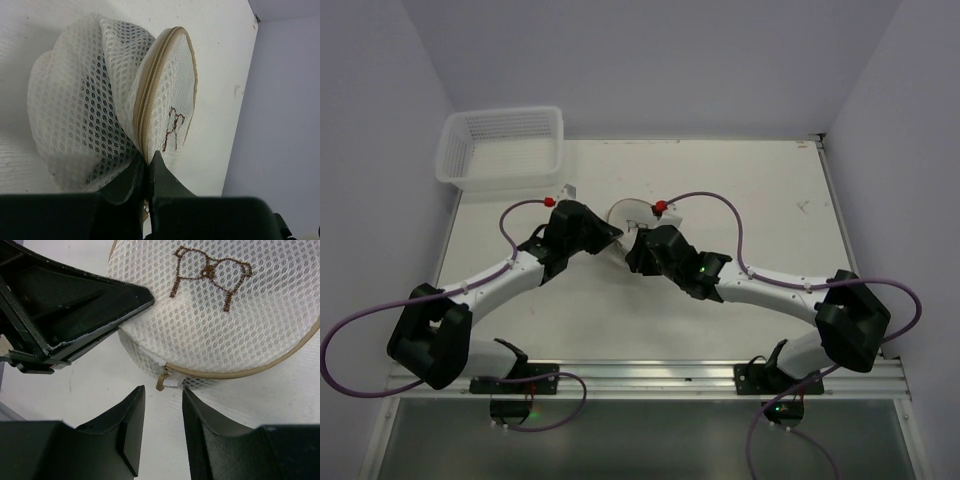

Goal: Unzip the laundry bag and remove the bra

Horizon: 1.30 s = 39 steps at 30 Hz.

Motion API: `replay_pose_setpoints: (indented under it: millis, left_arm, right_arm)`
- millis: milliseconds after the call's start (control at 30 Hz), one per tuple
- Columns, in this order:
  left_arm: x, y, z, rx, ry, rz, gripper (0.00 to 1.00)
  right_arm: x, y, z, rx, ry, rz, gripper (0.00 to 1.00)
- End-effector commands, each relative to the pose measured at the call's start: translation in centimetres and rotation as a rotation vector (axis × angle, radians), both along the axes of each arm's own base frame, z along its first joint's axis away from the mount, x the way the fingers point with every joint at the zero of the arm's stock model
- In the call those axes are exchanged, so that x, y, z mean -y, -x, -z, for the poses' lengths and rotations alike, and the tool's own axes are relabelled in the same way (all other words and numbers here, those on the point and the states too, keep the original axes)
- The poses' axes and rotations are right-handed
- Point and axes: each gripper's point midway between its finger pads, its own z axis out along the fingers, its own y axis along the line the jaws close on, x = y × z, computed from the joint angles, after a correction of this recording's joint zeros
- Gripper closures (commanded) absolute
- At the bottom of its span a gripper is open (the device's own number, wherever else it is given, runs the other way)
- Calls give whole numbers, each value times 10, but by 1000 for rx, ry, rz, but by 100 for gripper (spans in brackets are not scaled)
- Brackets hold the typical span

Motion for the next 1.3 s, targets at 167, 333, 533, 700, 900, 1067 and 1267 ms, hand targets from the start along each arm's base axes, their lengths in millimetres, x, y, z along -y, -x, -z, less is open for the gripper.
replay_pose_setpoints:
  millis: [167, 333, 533, 700, 900, 1067, 1267]
  left_arm:
    - [5, -12, -32, 80, 28, -6, 100]
    - [6, -13, -32, 78, 29, -6, 100]
    - [7, -14, -32, 78, 30, -6, 100]
    - [7, -14, -31, 74, 29, -7, 100]
    - [8, -14, -30, 74, 27, -2, 100]
    - [8, -14, -31, 75, 28, 1, 100]
    - [8, -13, -30, 75, 25, 3, 100]
  right_arm:
    - [-14, -2, -12, 6, -58, -6, 66]
    - [-18, -6, -11, -2, -56, 7, 67]
    - [-22, -12, -16, 14, -61, 20, 66]
    - [-24, -13, -14, -2, -46, 26, 66]
    - [-22, -16, -8, -16, -25, 50, 67]
    - [-19, -16, -1, -41, -5, 75, 69]
    - [-14, -16, -1, -35, -3, 89, 74]
